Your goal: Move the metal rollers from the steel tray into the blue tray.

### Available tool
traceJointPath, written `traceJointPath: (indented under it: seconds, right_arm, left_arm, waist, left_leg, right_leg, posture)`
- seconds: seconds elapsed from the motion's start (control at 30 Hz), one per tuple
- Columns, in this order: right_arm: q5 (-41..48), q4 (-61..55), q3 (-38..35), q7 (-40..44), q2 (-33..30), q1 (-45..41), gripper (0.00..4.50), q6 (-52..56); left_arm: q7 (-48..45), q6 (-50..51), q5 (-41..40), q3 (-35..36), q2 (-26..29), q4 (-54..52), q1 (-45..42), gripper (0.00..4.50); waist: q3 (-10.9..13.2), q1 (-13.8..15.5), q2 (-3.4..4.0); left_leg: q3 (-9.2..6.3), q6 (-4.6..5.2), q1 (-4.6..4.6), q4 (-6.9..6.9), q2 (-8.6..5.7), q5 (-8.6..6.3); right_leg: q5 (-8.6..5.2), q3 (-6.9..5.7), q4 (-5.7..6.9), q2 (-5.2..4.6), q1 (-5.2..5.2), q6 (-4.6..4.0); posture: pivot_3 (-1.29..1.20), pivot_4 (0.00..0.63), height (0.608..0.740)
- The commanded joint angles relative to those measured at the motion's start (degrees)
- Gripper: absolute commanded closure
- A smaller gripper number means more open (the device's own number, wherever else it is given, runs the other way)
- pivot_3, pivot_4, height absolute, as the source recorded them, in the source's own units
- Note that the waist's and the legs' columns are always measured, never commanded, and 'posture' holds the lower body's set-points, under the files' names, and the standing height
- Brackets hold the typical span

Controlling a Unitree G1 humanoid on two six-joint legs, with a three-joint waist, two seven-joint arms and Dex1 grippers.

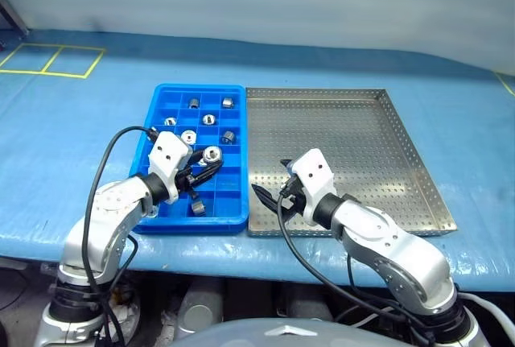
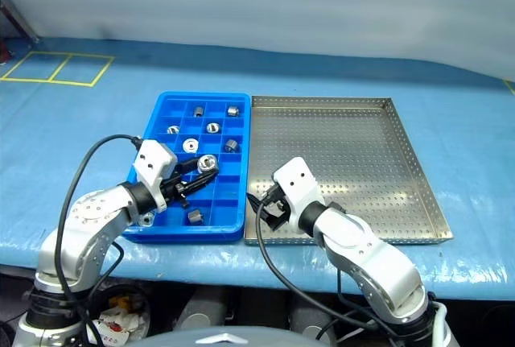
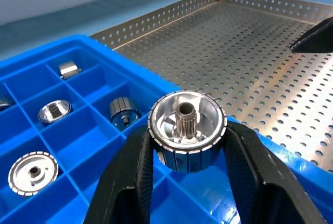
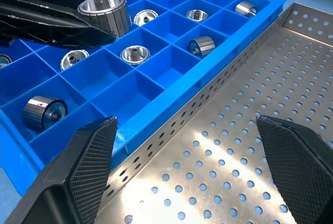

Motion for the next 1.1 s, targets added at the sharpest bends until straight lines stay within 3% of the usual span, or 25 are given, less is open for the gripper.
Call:
traceJointPath:
  seconds: [0.03, 0.57, 0.83, 1.1]
  right_arm:
    - [-0.9, -0.8, -0.6, 0.9, 0.9, -0.5, 0.0, -0.2]
    - [-3.8, -4.1, -1.8, -0.6, 4.2, 4.5, 0.0, 1.4]
    - [-4.5, -5.9, -2.9, -1.1, 4.6, 6.1, 0.0, 2.6]
    - [-5.0, -6.6, -8.2, 1.2, 1.5, 7.8, 0.0, 2.7]
  left_arm:
    - [-0.8, -0.1, -0.8, -0.8, 1.6, -1.7, -0.3, 2.83]
    - [-5.1, -3.3, 1.1, -10.7, 1.6, 10.7, -6.3, 2.83]
    - [-5.9, -3.2, 0.2, -9.9, 1.0, 10.4, -7.0, 0.15]
    - [-3.0, -7.8, -0.5, -4.6, -1.0, 8.3, -6.6, 0.05]
  waist:
    - [0.0, 0.1, 0.0]
    - [0.0, -0.6, 0.01]
    - [0.0, -0.6, 0.01]
    - [0.0, -0.8, 0.01]
  left_leg:
    - [-0.01, 0.0, -0.01, 0.0, -0.01, 0.0]
    - [-0.08, 0.01, -0.18, -0.09, -0.12, 0.01]
    - [-0.16, 0.05, -0.3, -0.06, -0.14, 0.02]
    - [-0.25, 0.09, -0.38, -0.02, -0.16, 0.03]
  right_leg:
    - [0.0, -0.02, -0.01, -0.03, 0.0, 0.0]
    - [-0.02, -0.15, -0.06, -0.08, -0.14, -0.02]
    - [-0.02, -0.2, -0.1, -0.18, -0.15, 0.0]
    - [-0.01, -0.27, -0.13, -0.21, -0.16, 0.02]
  posture:
    - [0.27, 0.15, 0.74]
    - [0.19, 0.15, 0.74]
    - [0.16, 0.15, 0.74]
    - [0.16, 0.15, 0.74]
